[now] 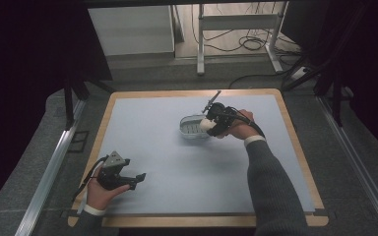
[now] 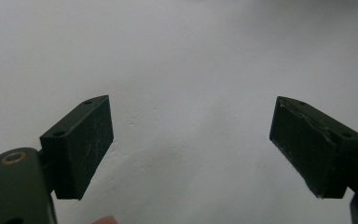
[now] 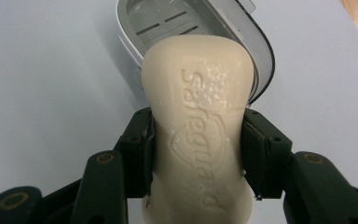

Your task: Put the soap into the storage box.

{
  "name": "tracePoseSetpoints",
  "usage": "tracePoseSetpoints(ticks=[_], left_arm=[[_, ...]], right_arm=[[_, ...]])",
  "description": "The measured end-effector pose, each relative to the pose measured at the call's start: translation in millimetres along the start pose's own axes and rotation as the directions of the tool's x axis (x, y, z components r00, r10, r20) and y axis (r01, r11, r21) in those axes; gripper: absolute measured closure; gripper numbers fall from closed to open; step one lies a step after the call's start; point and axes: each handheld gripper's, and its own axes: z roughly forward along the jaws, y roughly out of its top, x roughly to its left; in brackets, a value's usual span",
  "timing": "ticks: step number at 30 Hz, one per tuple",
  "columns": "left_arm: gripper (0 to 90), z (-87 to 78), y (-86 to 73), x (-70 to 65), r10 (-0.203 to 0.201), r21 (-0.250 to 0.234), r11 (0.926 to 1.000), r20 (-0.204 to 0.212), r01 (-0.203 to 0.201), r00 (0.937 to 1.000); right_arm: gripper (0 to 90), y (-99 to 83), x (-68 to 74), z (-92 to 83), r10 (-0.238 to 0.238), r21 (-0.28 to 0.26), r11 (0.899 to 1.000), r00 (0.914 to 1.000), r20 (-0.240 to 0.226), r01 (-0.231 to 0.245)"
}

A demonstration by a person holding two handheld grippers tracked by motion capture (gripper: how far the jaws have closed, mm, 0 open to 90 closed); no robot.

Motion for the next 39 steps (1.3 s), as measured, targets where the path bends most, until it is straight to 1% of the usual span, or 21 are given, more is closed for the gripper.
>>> tracePoseSetpoints(ticks=[6, 11, 13, 15, 22, 27, 28, 29, 30, 33, 34, 35, 37, 38, 39], left_arm=[[13.8, 0.5, -0.1, 0.1, 0.003, 0.005, 1.0000, -0.003, -0.003, 1.0000], [13.8, 0.7, -0.1, 0.1, 0.004, 0.005, 1.0000, -0.003, -0.004, 1.0000], [13.8, 0.6, -0.1, 0.2, 0.004, 0.006, 1.0000, -0.003, -0.004, 1.0000], [13.8, 0.4, -0.2, 0.5, 0.007, 0.008, 0.9999, -0.005, -0.007, 1.0000], [13.8, 0.9, -0.2, 0.5, 0.009, 0.009, 0.9999, -0.004, -0.009, 1.0000], [13.8, 0.7, -0.3, 0.7, 0.007, 0.007, 0.9999, -0.004, -0.007, 1.0000], [13.8, 0.8, -0.3, 0.7, 0.009, 0.008, 0.9999, -0.004, -0.009, 1.0000], [13.8, 1.0, -0.3, 0.8, 0.010, 0.009, 0.9999, -0.004, -0.010, 0.9999], [13.7, 1.1, -0.3, 0.7, 0.010, 0.009, 0.9999, -0.004, -0.010, 0.9999], [13.8, 1.1, -0.3, 0.8, 0.010, 0.009, 0.9999, -0.004, -0.010, 0.9999], [13.7, 0.9, -0.3, 0.9, 0.010, 0.010, 0.9999, -0.005, -0.010, 0.9999], [13.6, 0.6, -0.3, 0.9, 0.009, 0.008, 0.9999, -0.005, -0.009, 0.9999], [13.7, 0.0, -0.3, 0.9, 0.007, 0.005, 1.0000, -0.005, -0.007, 1.0000], [13.6, -0.1, -0.4, 1.1, 0.007, 0.005, 1.0000, -0.006, -0.007, 1.0000], [13.6, -0.1, -0.4, 1.2, 0.007, 0.005, 1.0000, -0.007, -0.007, 0.9999]], right_arm=[[49.3, 6.3, -2.2, 2.4, -0.024, 0.005, 1.000, 0.9997, 0.007, 0.024], [49.3, 9.2, -4.6, 4.2, -0.025, 0.008, 1.000, 0.9997, 0.009, 0.025], [49.3, 10.9, -6.5, 6.4, -0.025, 0.001, 1.000, 0.9997, 0.007, 0.025], [49.3, 12.2, -7.4, 8.0, -0.029, 0.011, 1.000, 0.9996, 0.007, 0.029], [49.3, 16.5, -10.3, 12.6, -0.033, 0.008, 0.999, 0.9994, 0.003, 0.033], [49.3, 18.9, -11.1, 16.4, -0.039, 0.001, 0.999, 0.9992, 0.012, 0.039], [49.3, 20.6, -12.1, 18.6, -0.039, 0.002, 0.999, 0.9992, 0.002, 0.039], [49.3, 20.6, -12.1, 18.6, -0.039, 0.002, 0.999, 0.9992, 0.002, 0.039], [49.3, 22.6, -12.5, 20.5, -0.051, 0.001, 0.999, 0.9987, -0.003, 0.051], [49.3, 25.4, -12.3, 22.2, -0.065, -0.004, 0.998, 0.9978, -0.012, 0.065], [49.3, 26.8, -11.9, 23.2, -0.070, -0.010, 0.997, 0.9974, -0.013, 0.070], [49.3, 29.1, -11.3, 26.0, -0.086, -0.026, 0.996, 0.9961, -0.021, 0.085], [49.2, 29.9, -10.4, 27.3, -0.089, -0.028, 0.996, 0.9958, -0.024, 0.088], [49.2, 31.4, -10.1, 29.3, -0.105, -0.026, 0.994, 0.9941, -0.025, 0.105], [49.2, 33.1, -10.1, 31.3, -0.113, -0.021, 0.993, 0.9932, -0.028, 0.112]])
